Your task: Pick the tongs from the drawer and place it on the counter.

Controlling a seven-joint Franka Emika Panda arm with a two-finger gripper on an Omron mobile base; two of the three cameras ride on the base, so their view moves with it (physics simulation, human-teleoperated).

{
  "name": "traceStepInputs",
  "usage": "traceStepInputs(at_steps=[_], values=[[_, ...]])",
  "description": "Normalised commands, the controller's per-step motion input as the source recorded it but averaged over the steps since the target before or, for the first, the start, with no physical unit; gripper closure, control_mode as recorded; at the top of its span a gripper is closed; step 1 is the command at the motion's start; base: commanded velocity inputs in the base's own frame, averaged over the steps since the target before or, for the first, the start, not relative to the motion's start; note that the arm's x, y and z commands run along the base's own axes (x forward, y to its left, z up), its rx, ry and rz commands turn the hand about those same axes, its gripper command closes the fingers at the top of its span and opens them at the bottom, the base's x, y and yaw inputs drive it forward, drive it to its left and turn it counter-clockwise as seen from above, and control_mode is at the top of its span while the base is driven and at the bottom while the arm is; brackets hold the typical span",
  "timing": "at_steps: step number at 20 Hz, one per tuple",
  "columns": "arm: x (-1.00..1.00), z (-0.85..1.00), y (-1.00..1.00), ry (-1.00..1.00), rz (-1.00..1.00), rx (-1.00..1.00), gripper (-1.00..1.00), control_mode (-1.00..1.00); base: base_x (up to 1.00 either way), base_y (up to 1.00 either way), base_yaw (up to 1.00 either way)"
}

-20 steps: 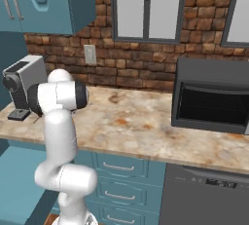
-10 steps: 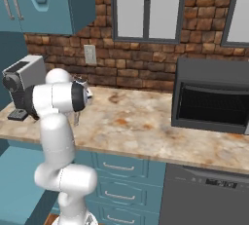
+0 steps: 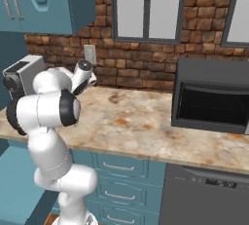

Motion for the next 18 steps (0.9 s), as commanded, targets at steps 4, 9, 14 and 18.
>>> traceStepInputs(at_steps=[4,9,14,18], values=[[-0.45,0.82,-0.42,-0.41,0.0,0.18,-1.0,-1.0,0.0,0.0,0.0],[-0.58,0.73,-0.35,-0.49,0.0,0.25,-1.0,-1.0,0.0,0.0,0.0],[-0.6,0.57,-0.24,-0.43,0.0,0.22,-1.0,-1.0,0.0,0.0,0.0],[-0.19,0.28,-0.09,-0.19,0.0,0.12,-1.0,-1.0,0.0,0.0,0.0]])
